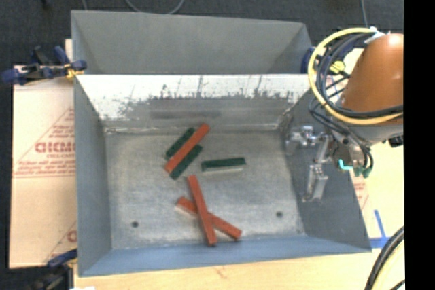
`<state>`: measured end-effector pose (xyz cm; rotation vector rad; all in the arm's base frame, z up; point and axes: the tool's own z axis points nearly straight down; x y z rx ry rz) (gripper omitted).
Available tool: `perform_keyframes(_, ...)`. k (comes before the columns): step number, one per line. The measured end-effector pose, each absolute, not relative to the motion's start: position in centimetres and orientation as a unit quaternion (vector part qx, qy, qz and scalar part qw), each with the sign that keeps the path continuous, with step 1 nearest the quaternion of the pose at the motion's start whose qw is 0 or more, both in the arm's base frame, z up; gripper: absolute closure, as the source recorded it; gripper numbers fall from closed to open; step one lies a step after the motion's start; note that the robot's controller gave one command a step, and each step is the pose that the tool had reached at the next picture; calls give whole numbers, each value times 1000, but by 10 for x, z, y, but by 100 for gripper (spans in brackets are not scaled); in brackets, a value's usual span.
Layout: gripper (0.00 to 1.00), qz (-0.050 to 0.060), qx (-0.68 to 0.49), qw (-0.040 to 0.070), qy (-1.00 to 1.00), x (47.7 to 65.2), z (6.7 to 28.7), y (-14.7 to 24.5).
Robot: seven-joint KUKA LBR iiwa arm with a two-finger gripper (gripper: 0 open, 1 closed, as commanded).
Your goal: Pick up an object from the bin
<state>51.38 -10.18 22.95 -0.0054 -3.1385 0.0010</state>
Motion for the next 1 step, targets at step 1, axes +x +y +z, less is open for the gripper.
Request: perform_keyframes(1,0,0,17,0,-1000,579,66,-39)
